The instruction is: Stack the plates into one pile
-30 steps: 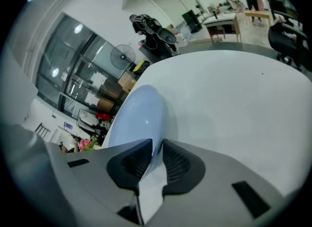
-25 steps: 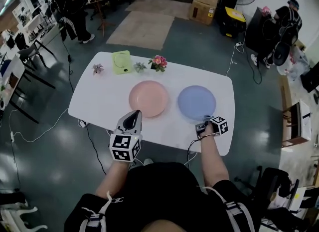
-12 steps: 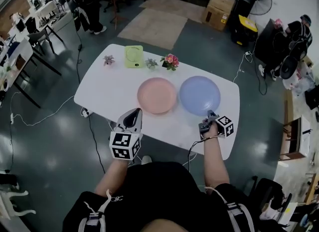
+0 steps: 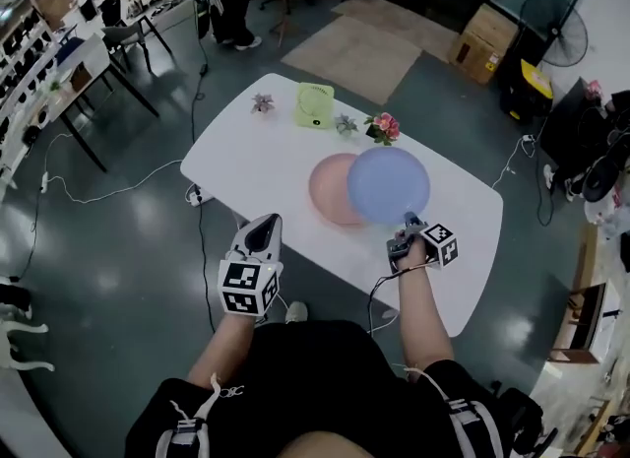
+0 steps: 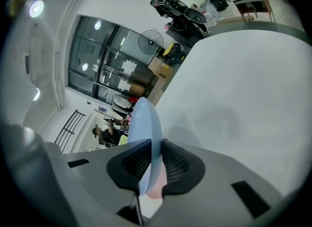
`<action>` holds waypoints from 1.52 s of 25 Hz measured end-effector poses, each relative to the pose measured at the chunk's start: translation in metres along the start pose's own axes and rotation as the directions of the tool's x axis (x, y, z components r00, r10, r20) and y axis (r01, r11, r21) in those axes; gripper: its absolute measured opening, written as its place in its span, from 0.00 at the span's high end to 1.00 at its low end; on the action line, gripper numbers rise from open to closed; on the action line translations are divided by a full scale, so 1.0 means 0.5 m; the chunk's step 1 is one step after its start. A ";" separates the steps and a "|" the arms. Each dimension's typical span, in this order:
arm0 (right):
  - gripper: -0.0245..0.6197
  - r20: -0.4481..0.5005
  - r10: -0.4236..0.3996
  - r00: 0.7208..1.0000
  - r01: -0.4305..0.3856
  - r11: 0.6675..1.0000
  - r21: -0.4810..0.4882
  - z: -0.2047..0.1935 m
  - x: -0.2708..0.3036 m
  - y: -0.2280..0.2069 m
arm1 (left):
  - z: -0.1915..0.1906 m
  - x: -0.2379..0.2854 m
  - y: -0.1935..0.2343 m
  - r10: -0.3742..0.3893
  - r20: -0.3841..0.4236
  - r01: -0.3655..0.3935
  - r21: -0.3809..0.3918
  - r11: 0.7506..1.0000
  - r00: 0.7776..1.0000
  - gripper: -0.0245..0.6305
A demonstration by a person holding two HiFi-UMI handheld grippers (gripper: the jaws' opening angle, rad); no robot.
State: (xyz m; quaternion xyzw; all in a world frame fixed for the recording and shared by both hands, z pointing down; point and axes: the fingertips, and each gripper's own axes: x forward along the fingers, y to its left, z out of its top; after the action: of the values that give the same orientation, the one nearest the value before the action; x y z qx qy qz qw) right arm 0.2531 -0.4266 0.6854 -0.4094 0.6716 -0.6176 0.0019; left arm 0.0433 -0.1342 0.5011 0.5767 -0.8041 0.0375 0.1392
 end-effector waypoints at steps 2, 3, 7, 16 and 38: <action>0.84 -0.029 -0.003 1.000 0.003 1.000 -0.008 -0.029 0.018 0.009 | -0.003 -0.021 0.021 0.032 0.000 -0.032 -0.009 0.999 0.999 0.94; 0.84 -0.044 -0.007 0.999 0.007 1.000 -0.011 -0.042 0.028 0.011 | -0.005 -0.030 0.030 0.047 0.000 -0.047 -0.013 0.999 0.999 0.94; 0.84 -0.092 -0.040 0.995 0.036 0.998 -0.047 -0.087 0.059 0.013 | -0.007 -0.065 0.058 0.104 0.001 -0.104 -0.029 0.994 0.995 0.94; 0.82 -0.158 -0.077 0.984 0.059 0.992 -0.112 -0.184 0.133 -0.008 | -0.033 -0.112 0.129 0.208 0.001 -0.208 -0.050 0.977 0.978 0.94; 0.92 0.238 0.416 0.878 0.040 0.432 -0.901 -0.077 -0.178 0.326 | 0.000 -0.017 0.004 -0.003 0.043 0.004 -0.037 0.999 0.999 0.94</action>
State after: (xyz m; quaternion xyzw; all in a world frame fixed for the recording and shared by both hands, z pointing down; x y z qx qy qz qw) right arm 0.2034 -0.3615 0.5144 -0.3935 0.9170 -0.0656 0.0067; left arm 0.0439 -0.1257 0.4993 0.5761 -0.8065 0.0098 0.1326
